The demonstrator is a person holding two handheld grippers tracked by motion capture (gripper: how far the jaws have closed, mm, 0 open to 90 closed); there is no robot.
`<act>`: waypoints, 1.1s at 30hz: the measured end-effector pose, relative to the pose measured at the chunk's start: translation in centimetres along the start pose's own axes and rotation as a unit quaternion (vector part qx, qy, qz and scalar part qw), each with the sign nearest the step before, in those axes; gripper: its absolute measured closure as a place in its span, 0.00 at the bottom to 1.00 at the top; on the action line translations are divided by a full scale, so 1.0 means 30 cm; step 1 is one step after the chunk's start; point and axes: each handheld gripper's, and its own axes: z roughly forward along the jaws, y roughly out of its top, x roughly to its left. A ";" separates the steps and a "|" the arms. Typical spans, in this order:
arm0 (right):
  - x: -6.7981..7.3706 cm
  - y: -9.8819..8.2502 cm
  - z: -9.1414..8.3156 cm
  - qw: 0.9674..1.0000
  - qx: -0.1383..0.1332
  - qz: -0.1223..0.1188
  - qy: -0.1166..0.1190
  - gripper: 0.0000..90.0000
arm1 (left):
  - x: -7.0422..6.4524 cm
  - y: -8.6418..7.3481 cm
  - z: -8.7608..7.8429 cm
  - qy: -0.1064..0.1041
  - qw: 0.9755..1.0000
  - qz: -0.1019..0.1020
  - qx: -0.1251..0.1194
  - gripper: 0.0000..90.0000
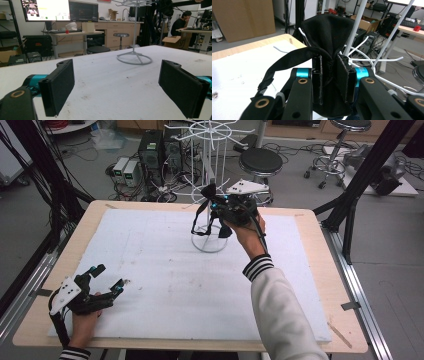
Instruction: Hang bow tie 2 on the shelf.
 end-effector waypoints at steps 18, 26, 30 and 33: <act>-0.012 -0.008 0.005 1.000 0.008 0.001 0.000 0.69 | 0.000 0.000 0.000 0.000 1.000 0.000 0.000 0.15; -0.010 -0.009 0.007 1.000 0.015 -0.012 -0.004 0.55 | 0.000 0.000 0.000 0.000 1.000 0.001 0.001 0.15; -0.012 -0.010 0.005 1.000 0.016 -0.012 -0.008 0.51 | -0.001 0.000 0.000 -0.001 1.000 0.000 0.000 0.15; -0.011 -0.009 0.001 1.000 0.016 -0.005 -0.007 0.47 | 0.000 0.000 0.000 0.000 1.000 0.000 0.001 0.15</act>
